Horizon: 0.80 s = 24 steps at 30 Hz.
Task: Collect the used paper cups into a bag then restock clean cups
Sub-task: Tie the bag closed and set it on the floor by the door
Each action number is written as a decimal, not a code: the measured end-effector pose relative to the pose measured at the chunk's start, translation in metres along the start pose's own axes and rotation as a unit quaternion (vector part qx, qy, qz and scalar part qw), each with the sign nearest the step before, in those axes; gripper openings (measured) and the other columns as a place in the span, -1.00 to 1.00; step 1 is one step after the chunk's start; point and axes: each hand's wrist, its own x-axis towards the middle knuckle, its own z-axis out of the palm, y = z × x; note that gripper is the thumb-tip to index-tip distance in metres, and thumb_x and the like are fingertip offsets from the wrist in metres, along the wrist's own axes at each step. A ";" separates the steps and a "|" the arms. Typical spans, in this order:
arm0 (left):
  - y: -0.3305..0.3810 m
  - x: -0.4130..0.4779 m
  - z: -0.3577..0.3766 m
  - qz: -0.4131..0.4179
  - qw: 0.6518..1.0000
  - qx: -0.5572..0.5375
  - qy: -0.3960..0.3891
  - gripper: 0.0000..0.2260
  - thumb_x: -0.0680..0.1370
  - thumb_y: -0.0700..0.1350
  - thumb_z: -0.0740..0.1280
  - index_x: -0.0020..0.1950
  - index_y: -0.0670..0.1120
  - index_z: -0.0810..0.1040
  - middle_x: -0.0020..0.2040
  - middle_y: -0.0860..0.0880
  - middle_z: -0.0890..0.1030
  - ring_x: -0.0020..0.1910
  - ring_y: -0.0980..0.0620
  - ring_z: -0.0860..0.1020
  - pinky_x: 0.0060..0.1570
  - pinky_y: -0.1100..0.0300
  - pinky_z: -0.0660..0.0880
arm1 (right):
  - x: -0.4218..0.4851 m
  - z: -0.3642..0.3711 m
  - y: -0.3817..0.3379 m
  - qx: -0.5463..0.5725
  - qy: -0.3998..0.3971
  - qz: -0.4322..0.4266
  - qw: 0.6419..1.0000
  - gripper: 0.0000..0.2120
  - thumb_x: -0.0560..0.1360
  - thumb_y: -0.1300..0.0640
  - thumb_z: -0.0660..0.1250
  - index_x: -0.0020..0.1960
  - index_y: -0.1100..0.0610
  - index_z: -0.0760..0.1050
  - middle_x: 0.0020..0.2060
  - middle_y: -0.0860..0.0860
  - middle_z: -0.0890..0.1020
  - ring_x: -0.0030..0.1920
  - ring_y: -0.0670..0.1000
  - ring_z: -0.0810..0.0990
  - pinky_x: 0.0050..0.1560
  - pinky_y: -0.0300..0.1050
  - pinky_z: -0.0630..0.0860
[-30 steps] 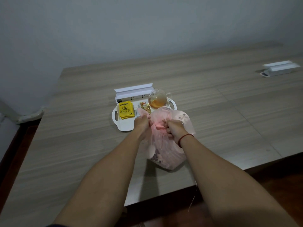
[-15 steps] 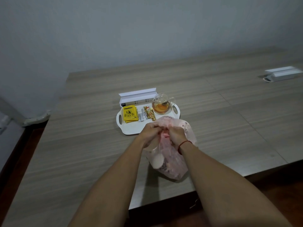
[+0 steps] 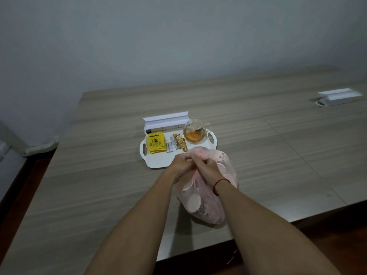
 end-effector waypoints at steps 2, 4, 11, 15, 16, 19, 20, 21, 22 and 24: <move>0.001 -0.001 0.000 -0.008 1.000 0.014 -0.008 -0.89 0.48 -0.27 0.38 -0.06 -0.16 0.69 -0.19 -0.11 0.66 -0.23 0.00 0.60 -0.25 0.26 0.54 | 0.003 0.000 0.001 -0.016 0.031 0.000 0.999 -0.40 0.55 -0.21 0.09 0.25 0.26 0.50 -0.10 0.09 0.65 0.01 0.10 0.63 0.11 -0.03 0.56; 0.003 0.001 -0.002 -0.024 0.999 0.012 -0.023 -0.93 0.46 -0.24 0.41 -0.09 -0.13 0.66 -0.23 -0.09 0.64 -0.27 0.03 0.58 -0.25 0.25 0.52 | 0.001 0.001 -0.004 -0.027 0.040 0.005 0.999 -0.46 0.63 -0.11 -0.01 0.28 0.28 0.48 0.02 0.17 0.64 0.11 0.16 0.61 0.18 0.00 0.53; 0.004 0.002 -0.002 -0.043 0.997 -0.040 -0.050 -0.83 0.55 -0.11 0.36 -0.03 -0.21 0.64 -0.22 -0.11 0.65 -0.24 0.02 0.61 -0.14 0.20 0.58 | 0.001 -0.007 -0.001 -0.064 0.016 0.007 0.998 -0.45 0.65 -0.10 -0.09 0.07 0.22 0.57 -0.19 0.06 0.67 -0.11 0.04 0.59 -0.07 -0.15 0.43; -0.003 0.004 -0.003 -0.019 0.998 -0.063 -0.007 -0.81 0.56 -0.08 0.37 0.00 -0.18 0.69 -0.09 -0.24 0.67 -0.10 -0.13 0.62 0.18 -0.09 0.56 | 0.001 -0.019 -0.008 -0.061 0.025 0.019 0.998 -0.47 0.66 -0.07 -0.04 -0.33 0.13 0.47 -0.73 -0.09 0.45 -0.45 -0.06 0.42 -0.38 -0.21 0.33; -0.002 0.002 -0.004 -0.015 0.997 -0.076 -0.015 -0.80 0.56 -0.09 0.36 0.04 -0.20 0.68 -0.06 -0.26 0.67 -0.06 -0.14 0.62 0.20 -0.09 0.55 | 0.001 -0.021 -0.012 -0.058 0.022 0.023 0.998 -0.48 0.66 -0.07 -0.02 -0.34 0.13 0.46 -0.74 -0.08 0.44 -0.47 -0.05 0.41 -0.39 -0.21 0.31; -0.002 -0.002 -0.010 -0.017 0.994 -0.090 -0.067 -0.76 0.56 -0.12 0.36 0.12 -0.25 0.64 0.00 -0.24 0.67 -0.04 -0.09 0.64 0.12 0.05 0.57 | 0.005 -0.021 -0.013 -0.065 0.024 0.026 0.997 -0.49 0.65 -0.09 -0.01 -0.34 0.11 0.45 -0.60 -0.03 0.46 -0.48 -0.04 0.40 -0.44 -0.21 0.30; -0.002 -0.002 -0.011 -0.018 0.995 -0.062 -0.077 -0.76 0.55 -0.10 0.37 0.10 -0.24 0.65 0.00 -0.23 0.68 -0.05 -0.07 0.63 0.09 0.06 0.56 | 0.005 -0.020 -0.011 -0.071 0.027 0.030 0.997 -0.49 0.65 -0.10 -0.02 -0.33 0.11 0.45 -0.54 -0.01 0.46 -0.49 -0.04 0.40 -0.46 -0.22 0.30; 0.001 -0.004 -0.011 -0.017 0.997 -0.014 -0.076 -0.79 0.54 -0.08 0.37 0.02 -0.21 0.67 0.00 -0.21 0.68 -0.06 -0.06 0.62 0.06 0.06 0.53 | 0.007 -0.020 -0.008 -0.073 0.028 0.034 0.996 -0.50 0.64 -0.11 -0.02 -0.31 0.10 0.45 -0.51 0.00 0.46 -0.49 -0.05 0.39 -0.48 -0.22 0.30; 0.005 -0.005 -0.010 -0.015 0.997 0.028 -0.071 -0.80 0.54 -0.06 0.35 -0.08 -0.17 0.67 -0.02 -0.20 0.68 -0.06 -0.05 0.59 0.02 0.07 0.48 | 0.007 -0.019 -0.006 -0.070 0.030 0.038 0.996 -0.51 0.64 -0.11 -0.03 -0.29 0.10 0.45 -0.50 0.00 0.46 -0.49 -0.05 0.40 -0.49 -0.23 0.30; 0.013 -0.005 -0.007 -0.028 0.996 0.041 -0.068 -0.78 0.53 -0.06 0.21 -0.22 -0.12 0.56 -0.12 -0.16 0.65 -0.12 -0.02 0.55 -0.04 0.10 0.39 | 0.009 -0.020 -0.006 -0.063 0.033 0.048 0.996 -0.53 0.64 -0.12 -0.02 -0.25 0.10 0.46 -0.46 0.01 0.47 -0.47 -0.04 0.42 -0.47 -0.21 0.31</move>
